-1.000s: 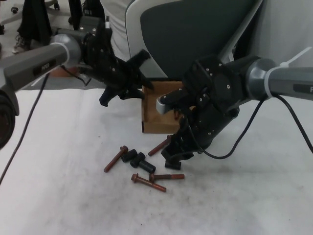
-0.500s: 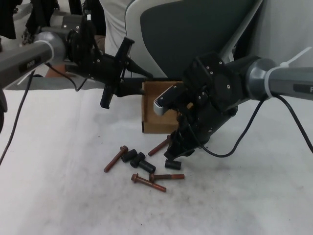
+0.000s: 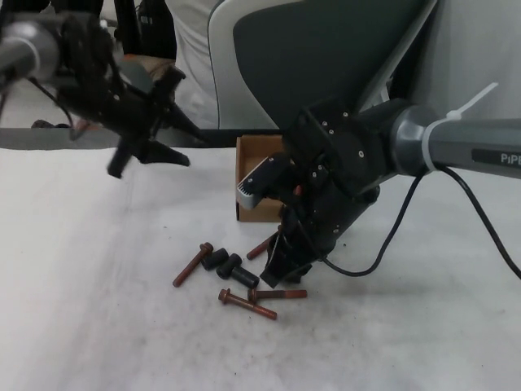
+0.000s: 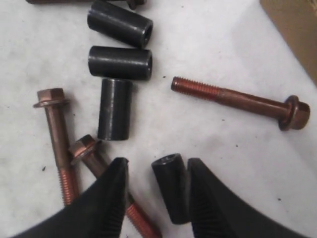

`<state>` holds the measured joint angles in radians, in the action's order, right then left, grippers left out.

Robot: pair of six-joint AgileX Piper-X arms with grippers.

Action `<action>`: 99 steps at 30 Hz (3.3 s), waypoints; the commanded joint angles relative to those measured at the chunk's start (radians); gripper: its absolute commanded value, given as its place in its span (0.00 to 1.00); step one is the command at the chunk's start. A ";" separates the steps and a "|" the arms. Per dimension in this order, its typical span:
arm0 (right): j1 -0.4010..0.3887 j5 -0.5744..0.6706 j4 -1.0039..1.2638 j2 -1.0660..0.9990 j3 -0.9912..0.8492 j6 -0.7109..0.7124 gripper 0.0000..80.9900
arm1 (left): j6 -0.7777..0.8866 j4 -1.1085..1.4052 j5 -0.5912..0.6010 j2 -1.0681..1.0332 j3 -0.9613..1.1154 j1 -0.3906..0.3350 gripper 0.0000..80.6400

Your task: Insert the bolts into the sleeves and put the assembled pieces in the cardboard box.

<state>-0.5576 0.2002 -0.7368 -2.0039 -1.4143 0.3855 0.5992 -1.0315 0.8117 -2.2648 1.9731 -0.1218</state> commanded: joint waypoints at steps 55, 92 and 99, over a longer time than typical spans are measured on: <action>0.015 0.008 0.017 0.123 -0.003 -0.206 0.00 | -0.607 -0.377 -0.602 0.154 0.008 -0.219 0.43; 0.013 0.241 0.353 0.881 0.589 -0.470 0.00 | -0.651 0.023 -0.646 0.331 -0.526 -0.272 0.43; -0.006 0.256 0.346 0.959 0.591 -0.470 0.00 | -0.668 0.023 -0.692 0.276 -0.526 -0.266 0.43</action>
<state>-0.5521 0.4365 -0.3960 -1.0829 -0.8214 -0.0835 -0.0579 -1.0130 0.1404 -1.9772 1.4501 -0.3912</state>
